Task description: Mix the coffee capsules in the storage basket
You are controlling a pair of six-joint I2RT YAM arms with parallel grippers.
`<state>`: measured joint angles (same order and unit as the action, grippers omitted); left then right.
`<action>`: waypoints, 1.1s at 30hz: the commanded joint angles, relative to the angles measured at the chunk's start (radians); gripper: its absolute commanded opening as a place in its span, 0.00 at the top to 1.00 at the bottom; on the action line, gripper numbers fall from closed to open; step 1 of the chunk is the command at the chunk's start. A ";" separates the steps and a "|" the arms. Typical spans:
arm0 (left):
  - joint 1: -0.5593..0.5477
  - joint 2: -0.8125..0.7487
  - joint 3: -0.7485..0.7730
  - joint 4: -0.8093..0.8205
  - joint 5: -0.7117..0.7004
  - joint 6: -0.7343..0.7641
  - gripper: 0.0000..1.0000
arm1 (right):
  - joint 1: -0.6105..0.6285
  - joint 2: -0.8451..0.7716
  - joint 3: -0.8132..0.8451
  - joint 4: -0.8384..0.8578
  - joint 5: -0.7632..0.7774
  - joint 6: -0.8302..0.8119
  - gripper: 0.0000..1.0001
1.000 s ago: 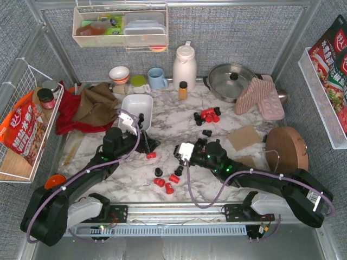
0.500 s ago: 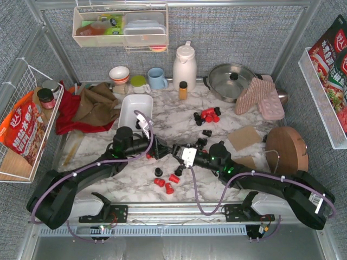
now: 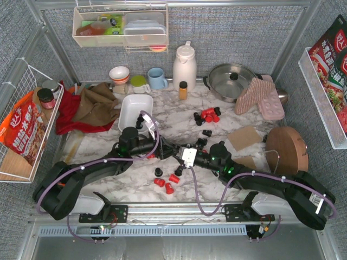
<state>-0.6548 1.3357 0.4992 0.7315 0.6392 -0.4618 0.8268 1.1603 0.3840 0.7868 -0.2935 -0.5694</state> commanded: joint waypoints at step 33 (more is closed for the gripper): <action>0.262 0.102 0.239 -0.402 -0.857 0.008 0.50 | -0.003 0.084 0.281 -0.803 0.143 0.589 0.26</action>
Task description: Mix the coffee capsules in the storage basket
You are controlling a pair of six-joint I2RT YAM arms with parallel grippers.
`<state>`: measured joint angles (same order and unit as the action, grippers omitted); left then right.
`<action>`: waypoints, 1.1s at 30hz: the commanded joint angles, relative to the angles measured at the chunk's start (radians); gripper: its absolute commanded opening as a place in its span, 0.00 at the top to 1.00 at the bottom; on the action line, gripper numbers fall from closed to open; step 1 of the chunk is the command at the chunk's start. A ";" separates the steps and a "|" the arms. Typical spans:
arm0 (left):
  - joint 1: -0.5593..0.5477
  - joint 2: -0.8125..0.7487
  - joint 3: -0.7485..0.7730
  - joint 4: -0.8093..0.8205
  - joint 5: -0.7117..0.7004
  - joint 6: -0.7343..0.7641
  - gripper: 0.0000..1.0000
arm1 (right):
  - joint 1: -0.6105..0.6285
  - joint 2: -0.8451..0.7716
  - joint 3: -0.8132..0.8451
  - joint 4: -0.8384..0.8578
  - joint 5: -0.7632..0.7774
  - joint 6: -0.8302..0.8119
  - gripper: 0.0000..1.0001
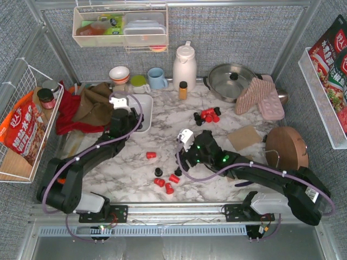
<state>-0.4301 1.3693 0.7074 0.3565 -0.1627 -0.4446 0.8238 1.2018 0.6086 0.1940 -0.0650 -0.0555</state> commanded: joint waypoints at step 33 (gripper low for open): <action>0.057 -0.212 -0.181 0.062 0.316 -0.016 0.22 | 0.008 0.412 0.294 -0.438 -0.193 -0.081 0.56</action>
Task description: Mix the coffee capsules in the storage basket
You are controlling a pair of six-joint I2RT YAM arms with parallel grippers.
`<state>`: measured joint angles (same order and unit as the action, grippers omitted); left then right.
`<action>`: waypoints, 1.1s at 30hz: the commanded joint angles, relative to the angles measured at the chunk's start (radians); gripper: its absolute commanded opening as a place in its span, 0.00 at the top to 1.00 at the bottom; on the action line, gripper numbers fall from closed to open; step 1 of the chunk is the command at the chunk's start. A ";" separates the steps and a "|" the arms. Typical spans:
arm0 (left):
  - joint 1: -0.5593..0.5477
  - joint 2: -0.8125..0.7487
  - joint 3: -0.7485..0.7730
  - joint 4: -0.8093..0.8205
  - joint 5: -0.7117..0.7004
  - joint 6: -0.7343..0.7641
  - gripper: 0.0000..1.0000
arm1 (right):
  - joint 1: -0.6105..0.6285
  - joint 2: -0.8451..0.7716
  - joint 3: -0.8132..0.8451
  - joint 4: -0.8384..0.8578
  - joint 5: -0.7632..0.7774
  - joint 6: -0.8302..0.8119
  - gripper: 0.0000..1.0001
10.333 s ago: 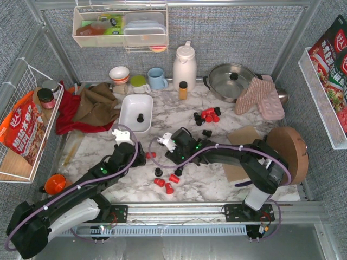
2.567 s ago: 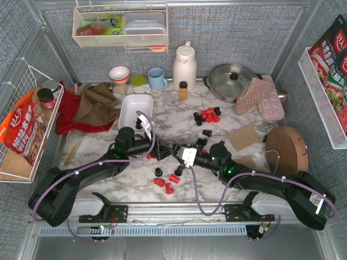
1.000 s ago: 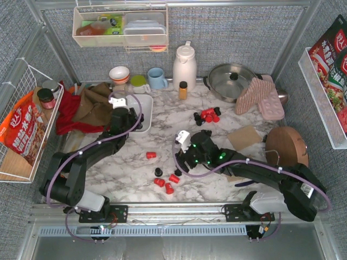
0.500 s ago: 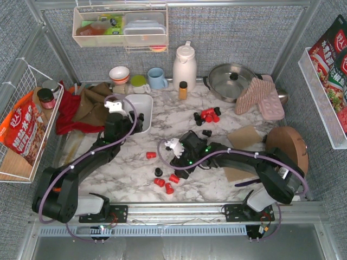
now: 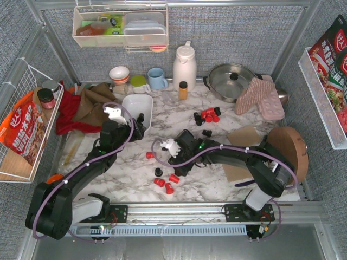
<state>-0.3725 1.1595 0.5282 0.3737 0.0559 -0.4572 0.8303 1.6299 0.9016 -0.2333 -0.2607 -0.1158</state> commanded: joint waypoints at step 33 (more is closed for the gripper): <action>-0.321 0.150 0.057 0.219 0.492 -0.060 0.35 | 0.023 -0.516 -0.607 1.094 0.117 -0.436 0.67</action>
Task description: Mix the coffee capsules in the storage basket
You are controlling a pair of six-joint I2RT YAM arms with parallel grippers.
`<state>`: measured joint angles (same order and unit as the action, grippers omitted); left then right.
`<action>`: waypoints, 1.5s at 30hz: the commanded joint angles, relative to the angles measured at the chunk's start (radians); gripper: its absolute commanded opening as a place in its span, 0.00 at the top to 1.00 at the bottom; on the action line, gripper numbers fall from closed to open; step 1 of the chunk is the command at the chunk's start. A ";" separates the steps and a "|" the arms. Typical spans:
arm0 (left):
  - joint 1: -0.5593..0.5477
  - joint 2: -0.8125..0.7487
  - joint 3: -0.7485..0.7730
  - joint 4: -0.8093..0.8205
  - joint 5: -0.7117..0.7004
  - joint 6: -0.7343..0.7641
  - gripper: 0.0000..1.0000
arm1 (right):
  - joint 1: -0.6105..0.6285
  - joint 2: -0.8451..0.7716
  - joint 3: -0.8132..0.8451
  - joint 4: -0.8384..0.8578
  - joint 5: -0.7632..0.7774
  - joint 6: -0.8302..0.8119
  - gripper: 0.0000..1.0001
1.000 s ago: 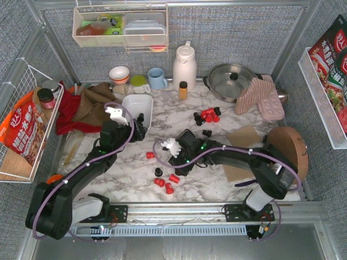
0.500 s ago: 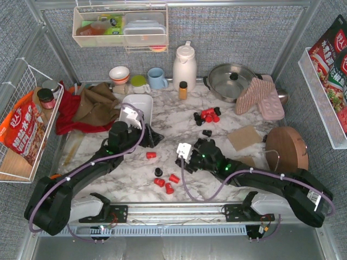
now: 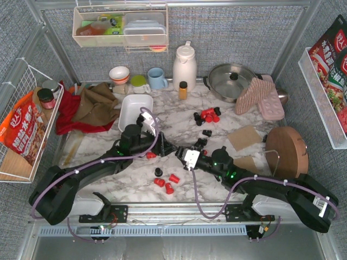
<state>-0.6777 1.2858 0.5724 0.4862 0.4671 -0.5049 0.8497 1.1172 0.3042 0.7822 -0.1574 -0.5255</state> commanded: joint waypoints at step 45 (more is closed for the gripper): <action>0.295 0.062 0.167 -0.176 -0.626 0.083 0.48 | 0.028 0.056 0.203 -0.688 -0.213 0.191 0.39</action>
<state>-0.4217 1.2694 0.7105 0.2665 -0.1230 -0.4480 0.8639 1.1233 0.4843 0.1635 -0.2783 -0.3431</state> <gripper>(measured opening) 0.514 0.628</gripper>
